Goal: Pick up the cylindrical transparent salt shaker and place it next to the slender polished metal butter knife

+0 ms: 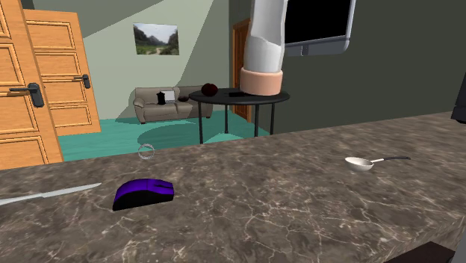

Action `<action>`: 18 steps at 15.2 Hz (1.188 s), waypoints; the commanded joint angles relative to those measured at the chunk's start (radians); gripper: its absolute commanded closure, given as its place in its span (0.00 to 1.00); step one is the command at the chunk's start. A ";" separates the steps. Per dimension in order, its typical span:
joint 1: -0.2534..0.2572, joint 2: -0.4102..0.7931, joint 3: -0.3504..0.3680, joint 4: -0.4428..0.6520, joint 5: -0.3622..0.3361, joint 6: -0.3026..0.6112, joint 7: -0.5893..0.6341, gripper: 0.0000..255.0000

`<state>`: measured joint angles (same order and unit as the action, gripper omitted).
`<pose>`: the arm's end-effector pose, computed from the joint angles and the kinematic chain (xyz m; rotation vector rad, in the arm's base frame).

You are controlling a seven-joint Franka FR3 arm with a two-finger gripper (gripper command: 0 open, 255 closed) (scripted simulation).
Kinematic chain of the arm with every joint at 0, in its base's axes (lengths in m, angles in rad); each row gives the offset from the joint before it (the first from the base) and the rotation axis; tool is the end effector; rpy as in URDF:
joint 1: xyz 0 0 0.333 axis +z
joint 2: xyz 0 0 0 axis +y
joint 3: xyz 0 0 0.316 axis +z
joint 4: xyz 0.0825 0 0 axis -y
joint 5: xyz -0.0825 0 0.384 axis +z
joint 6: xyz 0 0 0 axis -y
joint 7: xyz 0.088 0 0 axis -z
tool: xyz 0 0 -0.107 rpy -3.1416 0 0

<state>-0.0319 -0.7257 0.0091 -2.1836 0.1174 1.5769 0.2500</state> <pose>0.3245 0.0063 0.6542 -2.9864 0.4033 -0.1594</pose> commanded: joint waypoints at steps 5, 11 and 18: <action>0.011 0.200 0.048 0.144 0.016 0.062 0.048 1.00; 0.021 0.425 0.095 0.340 0.011 0.098 0.103 1.00; 0.042 0.711 0.141 0.647 -0.027 0.081 0.176 1.00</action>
<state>0.0043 -0.0559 0.1412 -1.5830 0.0974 1.6628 0.4110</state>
